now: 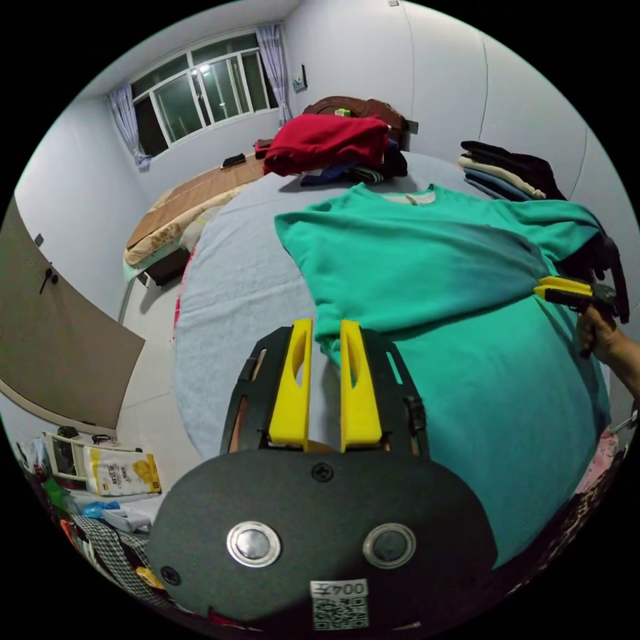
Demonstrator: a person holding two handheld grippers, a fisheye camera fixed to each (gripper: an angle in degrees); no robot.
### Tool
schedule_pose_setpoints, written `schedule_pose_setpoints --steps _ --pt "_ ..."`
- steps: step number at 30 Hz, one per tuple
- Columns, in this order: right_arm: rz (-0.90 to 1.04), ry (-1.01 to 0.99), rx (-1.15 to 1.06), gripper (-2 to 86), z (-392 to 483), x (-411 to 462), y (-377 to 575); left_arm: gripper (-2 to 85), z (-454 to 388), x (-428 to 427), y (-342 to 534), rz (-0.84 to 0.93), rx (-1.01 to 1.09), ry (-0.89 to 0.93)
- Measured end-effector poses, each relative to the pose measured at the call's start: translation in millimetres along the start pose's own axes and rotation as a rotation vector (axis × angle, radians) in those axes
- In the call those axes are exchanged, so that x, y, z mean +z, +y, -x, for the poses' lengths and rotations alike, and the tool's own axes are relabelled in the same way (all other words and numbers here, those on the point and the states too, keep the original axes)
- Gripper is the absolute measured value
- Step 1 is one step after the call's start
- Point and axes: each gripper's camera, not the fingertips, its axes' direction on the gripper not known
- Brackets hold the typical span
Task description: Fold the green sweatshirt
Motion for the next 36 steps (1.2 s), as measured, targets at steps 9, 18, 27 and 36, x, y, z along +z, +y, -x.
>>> schedule_pose_setpoints --steps 9,18,27,36 --pt "0.02 0.004 0.097 13.3 -28.7 -31.0 49.9 7.6 -3.5 13.7 4.3 0.035 0.02 0.038" --pt "-0.007 0.082 0.069 12.3 -38.1 -53.0 83.1 7.7 3.9 8.2 27.1 0.02 -0.001 0.145" --pt "-0.024 0.087 0.078 12.2 -55.0 -85.6 108.9 4.4 -12.7 21.3 38.8 0.065 0.009 0.095" --pt "-0.032 0.063 0.103 12.1 -78.5 -122.9 130.9 4.4 -0.5 -5.5 87.7 0.092 -0.134 0.255"
